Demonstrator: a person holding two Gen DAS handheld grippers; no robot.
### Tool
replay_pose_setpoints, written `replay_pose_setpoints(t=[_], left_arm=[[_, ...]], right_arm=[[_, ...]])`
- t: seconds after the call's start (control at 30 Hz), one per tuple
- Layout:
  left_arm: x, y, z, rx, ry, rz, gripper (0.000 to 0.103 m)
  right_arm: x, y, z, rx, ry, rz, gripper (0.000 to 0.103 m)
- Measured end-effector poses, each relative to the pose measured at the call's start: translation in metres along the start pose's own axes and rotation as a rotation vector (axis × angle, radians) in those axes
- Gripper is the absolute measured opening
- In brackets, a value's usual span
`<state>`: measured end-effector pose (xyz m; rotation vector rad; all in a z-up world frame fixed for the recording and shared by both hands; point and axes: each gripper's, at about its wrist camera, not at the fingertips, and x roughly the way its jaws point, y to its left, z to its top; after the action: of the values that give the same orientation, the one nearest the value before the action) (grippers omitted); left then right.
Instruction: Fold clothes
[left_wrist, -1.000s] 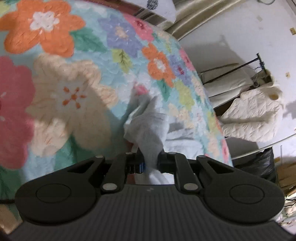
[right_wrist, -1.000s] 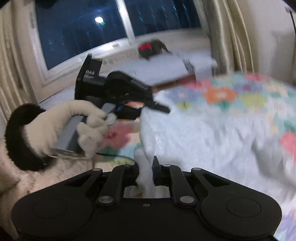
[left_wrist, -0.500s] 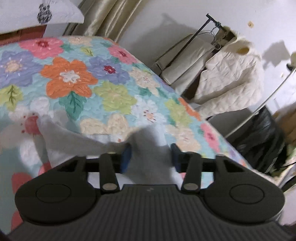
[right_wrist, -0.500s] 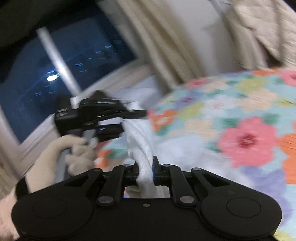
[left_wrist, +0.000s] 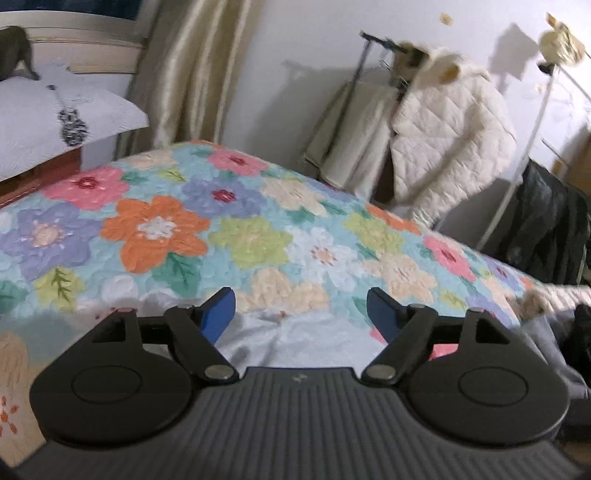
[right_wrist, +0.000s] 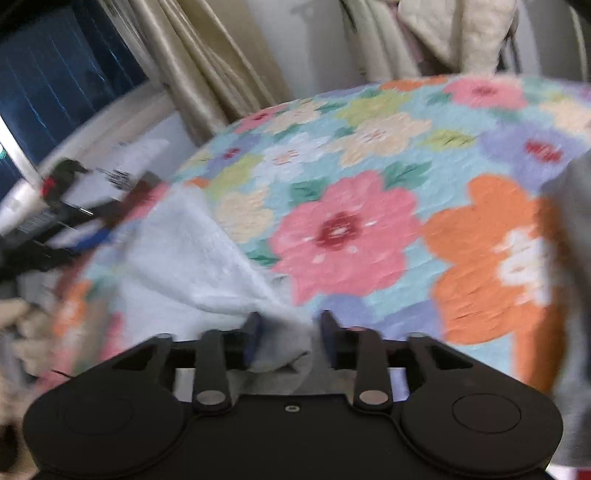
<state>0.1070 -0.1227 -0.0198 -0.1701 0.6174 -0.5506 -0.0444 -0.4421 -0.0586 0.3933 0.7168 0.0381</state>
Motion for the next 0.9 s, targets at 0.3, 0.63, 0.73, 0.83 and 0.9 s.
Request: replay_pose_setpoints(t=[0.3,0.63,0.73,0.83,0.9], left_arm=[[0.041,-0.023,-0.027,0.181,0.151,0.081,0.080],[0.066,-0.030,-0.046,0.287,0.205,0.138,0.090],[0.064,-0.033,-0.046,0.304,0.204,0.142,0.090],[0.061,-0.035,-0.047,0.311,0.206,0.151,0.090],[0.057,-0.036,-0.048,0.311,0.208,0.156,0.090]], right_arm=[[-0.039,0.027,0.002,-0.163,-0.197,-0.002,0.045],[0.017,0.004,-0.015,-0.088,0.068,-0.001,0.046],[0.013,-0.009,-0.018,-0.029,0.067,0.023,0.047],[0.009,-0.012,-0.025,0.029,0.057,0.021,0.048],[0.008,-0.006,-0.028,0.010,0.059,0.011,0.048]])
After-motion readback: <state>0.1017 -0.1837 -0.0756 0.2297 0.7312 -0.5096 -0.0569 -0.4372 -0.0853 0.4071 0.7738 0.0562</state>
